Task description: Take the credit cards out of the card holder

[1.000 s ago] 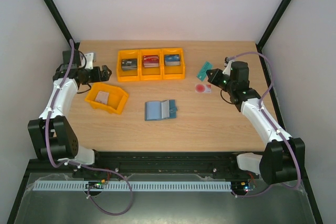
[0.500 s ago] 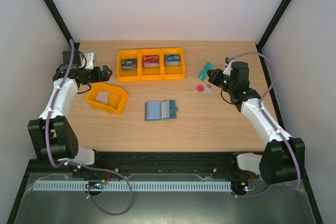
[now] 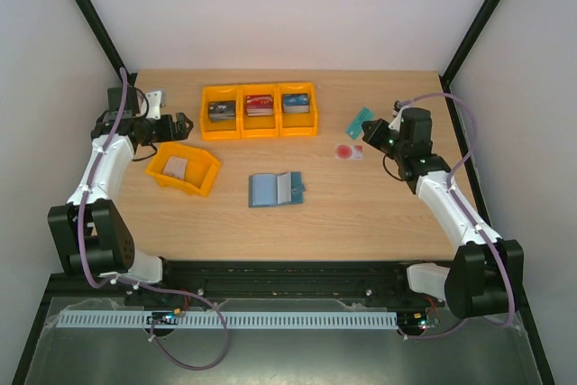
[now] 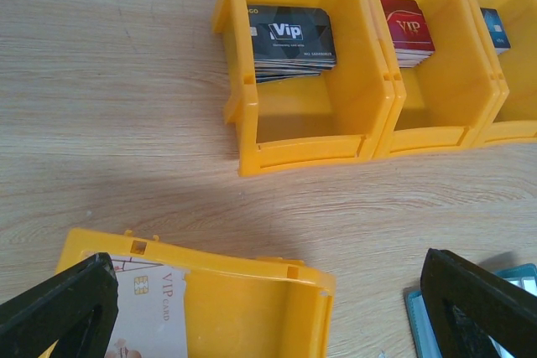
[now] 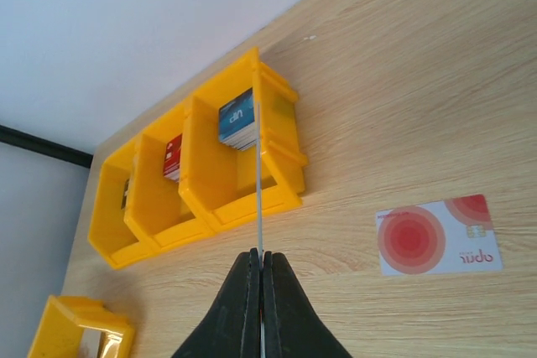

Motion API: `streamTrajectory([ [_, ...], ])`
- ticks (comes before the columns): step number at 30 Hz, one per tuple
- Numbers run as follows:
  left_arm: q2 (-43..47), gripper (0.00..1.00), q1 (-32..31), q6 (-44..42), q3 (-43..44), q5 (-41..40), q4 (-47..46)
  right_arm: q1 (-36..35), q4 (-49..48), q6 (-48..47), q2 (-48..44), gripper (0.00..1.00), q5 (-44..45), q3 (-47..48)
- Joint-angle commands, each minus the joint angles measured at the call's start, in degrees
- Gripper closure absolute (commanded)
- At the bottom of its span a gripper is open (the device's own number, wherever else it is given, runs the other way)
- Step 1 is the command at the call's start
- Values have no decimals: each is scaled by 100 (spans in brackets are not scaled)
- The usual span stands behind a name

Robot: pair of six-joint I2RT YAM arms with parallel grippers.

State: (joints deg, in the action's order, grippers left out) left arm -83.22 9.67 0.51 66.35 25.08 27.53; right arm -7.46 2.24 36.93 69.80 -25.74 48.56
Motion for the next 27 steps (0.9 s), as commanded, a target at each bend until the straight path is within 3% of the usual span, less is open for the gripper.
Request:
streamTrajectory([
  [1, 171, 1, 21, 35, -60, 93, -33, 125, -131, 127, -198, 98, 134, -108],
  [14, 188, 1, 28, 11, -87, 129, -39, 844, -303, 470, -358, 98, 60, -517],
  [27, 408, 1, 66, -76, -337, 147, -166, 2342, -794, 1100, -422, 98, 58, -1664],
])
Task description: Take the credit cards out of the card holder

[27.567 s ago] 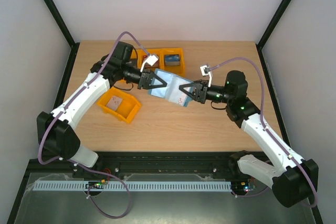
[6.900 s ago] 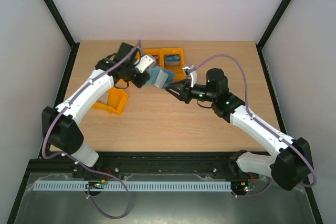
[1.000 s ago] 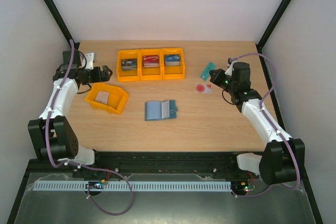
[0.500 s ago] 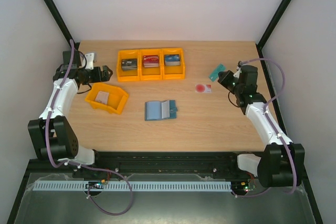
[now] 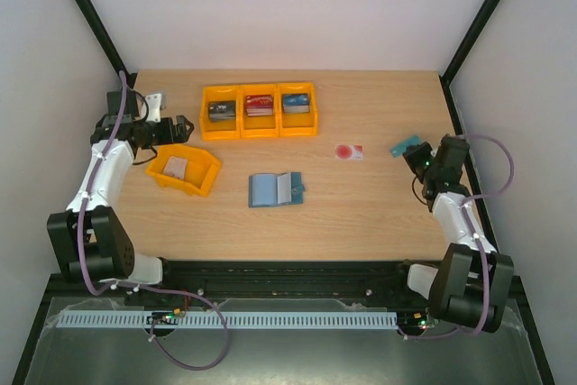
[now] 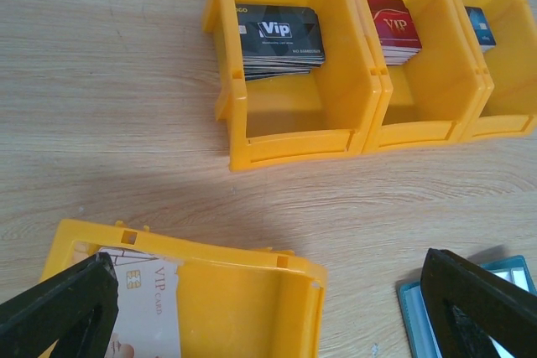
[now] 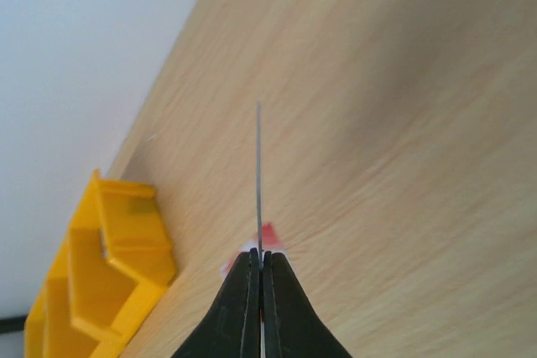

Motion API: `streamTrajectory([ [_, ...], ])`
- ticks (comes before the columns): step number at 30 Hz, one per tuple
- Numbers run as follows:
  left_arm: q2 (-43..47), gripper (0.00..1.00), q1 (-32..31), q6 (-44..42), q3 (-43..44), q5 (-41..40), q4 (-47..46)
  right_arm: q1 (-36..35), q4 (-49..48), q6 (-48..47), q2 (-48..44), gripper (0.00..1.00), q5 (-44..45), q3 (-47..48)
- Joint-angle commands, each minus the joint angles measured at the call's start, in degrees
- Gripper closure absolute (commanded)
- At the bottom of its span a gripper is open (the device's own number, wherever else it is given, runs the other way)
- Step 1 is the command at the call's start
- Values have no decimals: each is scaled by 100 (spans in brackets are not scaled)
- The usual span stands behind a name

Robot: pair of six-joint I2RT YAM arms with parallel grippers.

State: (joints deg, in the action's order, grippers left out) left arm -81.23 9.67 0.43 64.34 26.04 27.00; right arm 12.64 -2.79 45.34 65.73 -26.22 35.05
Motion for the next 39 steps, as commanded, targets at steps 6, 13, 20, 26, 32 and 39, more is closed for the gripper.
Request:
streamTrajectory([
  [6, 189, 1, 197, -52, -143, 176, -108, 630, -761, 556, 541, 98, 138, -690],
  [13, 179, 1, 243, -47, -161, 258, -116, 640, -1135, 809, 1191, 98, 47, -837],
  [20, 182, 1, 267, -43, -159, 285, -116, 640, -1281, 995, 1350, 98, 64, -1005],
  [26, 185, 1, 288, -43, -167, 298, -116, 635, -1151, 1107, 1229, 74, 199, -1045],
  [32, 189, 1, 293, -40, -171, 323, -116, 643, -772, 1139, 606, 28, 659, -1029],
  [39, 137, 1, 298, -22, -170, 314, -159, 643, -390, 706, -4, 1, 1070, -697],
])
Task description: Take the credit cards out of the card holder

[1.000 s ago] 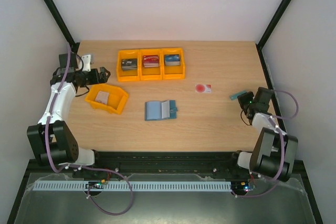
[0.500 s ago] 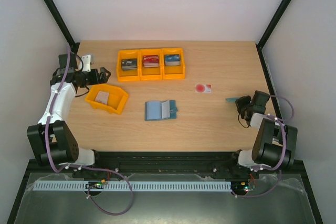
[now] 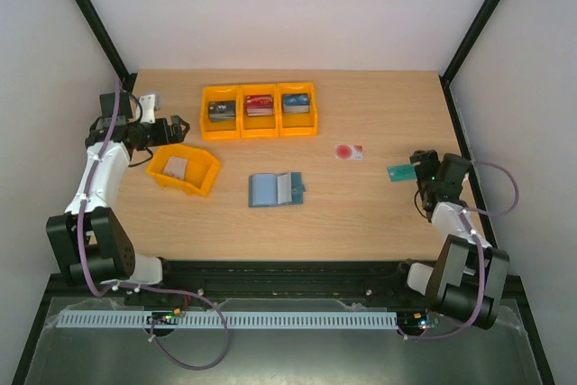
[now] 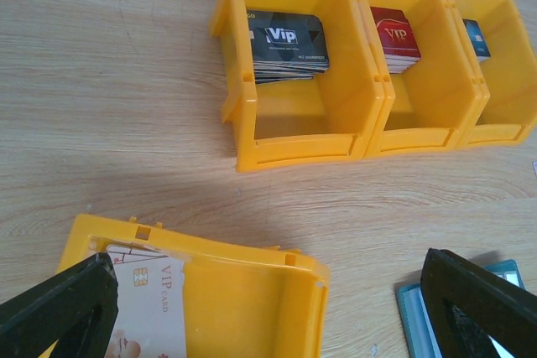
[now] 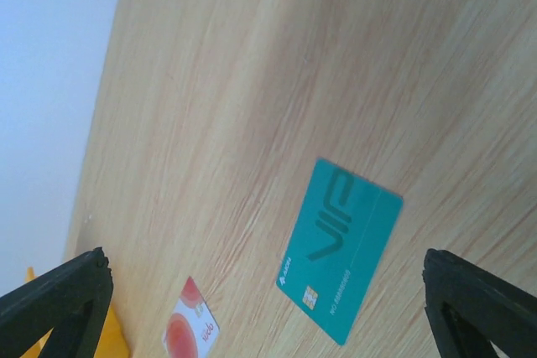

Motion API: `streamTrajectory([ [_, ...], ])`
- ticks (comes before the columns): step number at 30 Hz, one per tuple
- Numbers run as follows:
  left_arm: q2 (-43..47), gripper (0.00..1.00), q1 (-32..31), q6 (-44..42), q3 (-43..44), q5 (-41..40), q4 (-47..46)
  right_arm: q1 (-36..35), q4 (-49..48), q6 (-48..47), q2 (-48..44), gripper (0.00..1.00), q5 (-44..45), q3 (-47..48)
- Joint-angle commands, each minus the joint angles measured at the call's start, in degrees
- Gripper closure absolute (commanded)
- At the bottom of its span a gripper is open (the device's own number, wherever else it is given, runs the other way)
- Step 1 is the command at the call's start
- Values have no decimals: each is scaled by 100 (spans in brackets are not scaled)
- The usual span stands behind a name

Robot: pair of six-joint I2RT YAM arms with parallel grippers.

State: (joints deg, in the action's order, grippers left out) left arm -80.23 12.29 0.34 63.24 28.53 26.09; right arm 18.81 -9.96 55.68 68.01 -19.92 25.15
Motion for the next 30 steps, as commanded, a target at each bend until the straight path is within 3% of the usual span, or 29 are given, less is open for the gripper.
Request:
streamTrajectory([
  [1, 16, 1, 36, -4, -64, 34, -106, 19, 331, -513, -272, 1, 516, 406],
  [4, -165, 1, 36, -63, 4, -181, -345, 12, -2, -981, -413, 1, 635, 636],
  [7, -348, 1, 37, -75, -208, -619, -1257, 10, -1231, -1353, -681, 1, 1127, 289],
  [10, -208, 1, 21, 128, -1250, -1285, -3286, 9, -2936, -1819, -793, 1, 1771, -675],
  [13, 3, 1, 5, 276, -2626, -1462, -5592, -19, -4637, -2404, -614, 1, 2004, -1469],
  [16, -108, 1, -47, 354, -3580, -1484, -6908, -188, -5244, -2983, -419, 1, 2130, -1813],
  [20, -161, 0, -264, 404, -4290, -1657, -8052, -660, -5470, -3603, -69, 1, 2400, -1915],
  [23, -235, 1, -464, 622, -4708, -1821, -9139, -850, -6707, -3586, 651, 1, 2133, -2173],
  [27, -842, 1, -1153, 4, -5205, -2471, -10665, -1194, -7797, -4048, 1549, 1, 1747, -2216],
  [29, -671, 0, -1228, -46, -5130, -2589, -10181, -1364, -8190, -4232, 1941, 1, 1764, -2151],
  [30, -776, 1, -1225, -6, -5137, -2643, -10396, -1373, -8166, -4240, 2151, 1, 1666, -2036],
])
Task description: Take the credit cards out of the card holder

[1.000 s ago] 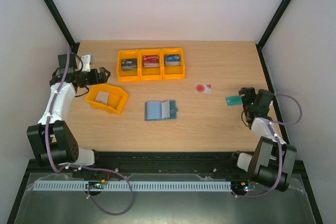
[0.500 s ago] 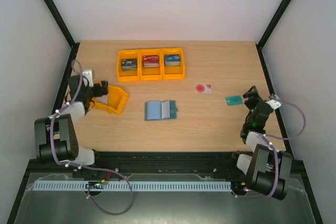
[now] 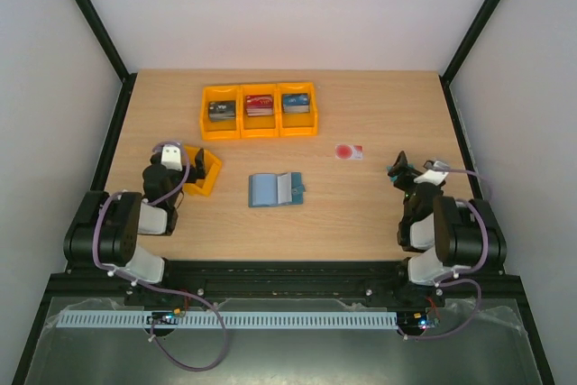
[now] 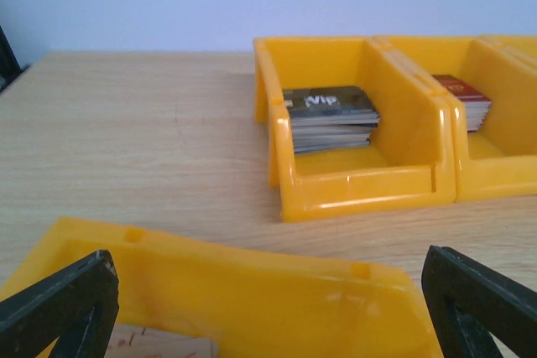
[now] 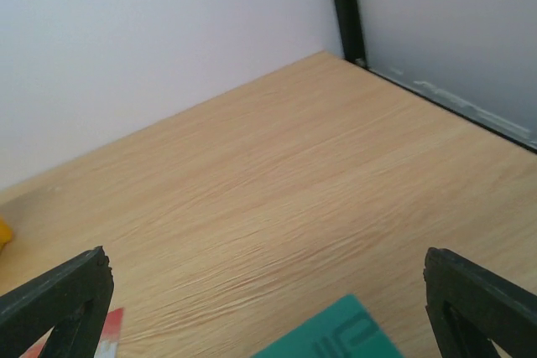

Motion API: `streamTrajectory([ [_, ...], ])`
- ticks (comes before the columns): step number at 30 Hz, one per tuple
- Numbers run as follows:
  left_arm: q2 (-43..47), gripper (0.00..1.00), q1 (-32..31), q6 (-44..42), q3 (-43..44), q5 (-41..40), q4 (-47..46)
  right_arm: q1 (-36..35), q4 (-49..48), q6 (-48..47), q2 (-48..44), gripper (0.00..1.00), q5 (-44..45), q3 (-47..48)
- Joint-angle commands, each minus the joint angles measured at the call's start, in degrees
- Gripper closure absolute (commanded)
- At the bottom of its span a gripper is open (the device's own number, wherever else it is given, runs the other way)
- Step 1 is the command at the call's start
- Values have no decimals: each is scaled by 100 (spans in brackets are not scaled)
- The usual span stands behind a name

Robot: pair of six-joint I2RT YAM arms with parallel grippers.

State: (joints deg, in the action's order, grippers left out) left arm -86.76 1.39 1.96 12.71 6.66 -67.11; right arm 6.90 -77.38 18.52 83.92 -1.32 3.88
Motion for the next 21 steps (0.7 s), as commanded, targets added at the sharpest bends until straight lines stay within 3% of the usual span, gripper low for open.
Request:
streamTrajectory([
  [1, -148, 0, -118, -144, -34, -489, -983, -192, -802, -566, 415, 1, -266, 300],
  [2, -63, 1, -113, -140, 46, -509, -653, -269, -60, -660, 252, 1, -197, 550],
  [3, -101, 1, -113, -125, 55, -513, -709, -360, 59, -724, 324, 1, -49, 654],
  [21, -130, 0, 2, -11, 125, -384, -610, -397, -33, -735, 339, 1, 44, 635],
])
